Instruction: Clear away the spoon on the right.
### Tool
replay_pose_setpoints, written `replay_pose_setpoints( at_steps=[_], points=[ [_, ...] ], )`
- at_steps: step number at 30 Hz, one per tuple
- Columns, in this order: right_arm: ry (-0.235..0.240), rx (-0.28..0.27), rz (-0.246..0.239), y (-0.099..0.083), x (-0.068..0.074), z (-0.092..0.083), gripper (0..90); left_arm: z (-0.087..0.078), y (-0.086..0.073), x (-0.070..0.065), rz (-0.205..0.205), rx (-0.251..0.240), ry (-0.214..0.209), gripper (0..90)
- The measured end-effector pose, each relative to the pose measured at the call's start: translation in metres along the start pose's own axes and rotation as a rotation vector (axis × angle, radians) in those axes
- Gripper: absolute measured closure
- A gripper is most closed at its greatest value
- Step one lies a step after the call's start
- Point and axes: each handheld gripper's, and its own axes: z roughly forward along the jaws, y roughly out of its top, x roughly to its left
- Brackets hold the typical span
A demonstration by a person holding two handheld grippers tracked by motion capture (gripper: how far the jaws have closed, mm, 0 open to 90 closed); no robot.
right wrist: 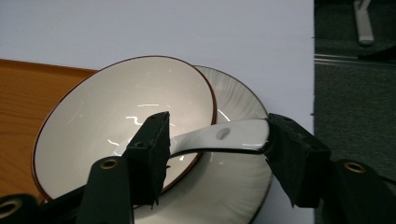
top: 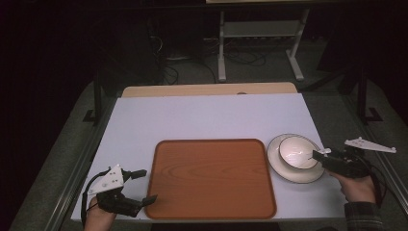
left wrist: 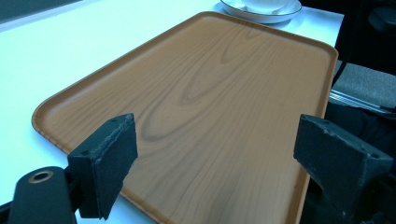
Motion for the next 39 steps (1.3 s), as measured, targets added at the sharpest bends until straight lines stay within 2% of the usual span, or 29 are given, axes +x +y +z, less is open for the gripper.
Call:
replay_pose_setpoints(
  at_steps=[4, 12, 24, 29, 39],
  points=[
    [0.024, 0.010, 0.014, -0.002, 0.000, 0.008, 40.1, 0.000, 0.000, 0.000, 0.000, 0.000, -0.001, 13.1],
    [0.048, -0.001, 0.036, -0.003, -0.002, 0.011, 50.5, 0.000, 0.000, 0.000, 0.003, 0.002, 0.000, 13.1],
    [0.012, -0.089, -0.005, 0.006, 0.003, 0.000, 69.7, 0.000, 0.000, 0.000, 0.001, 0.000, 0.002, 13.1],
    [0.031, -0.126, -0.016, 0.011, 0.006, -0.004, 77.1, 0.000, 0.000, 0.000, 0.001, 0.001, 0.002, 13.1],
    [0.070, -0.155, -0.036, 0.019, 0.013, -0.003, 83.7, -0.001, 0.000, 0.000, 0.000, 0.002, 0.004, 13.1]
  ],
)
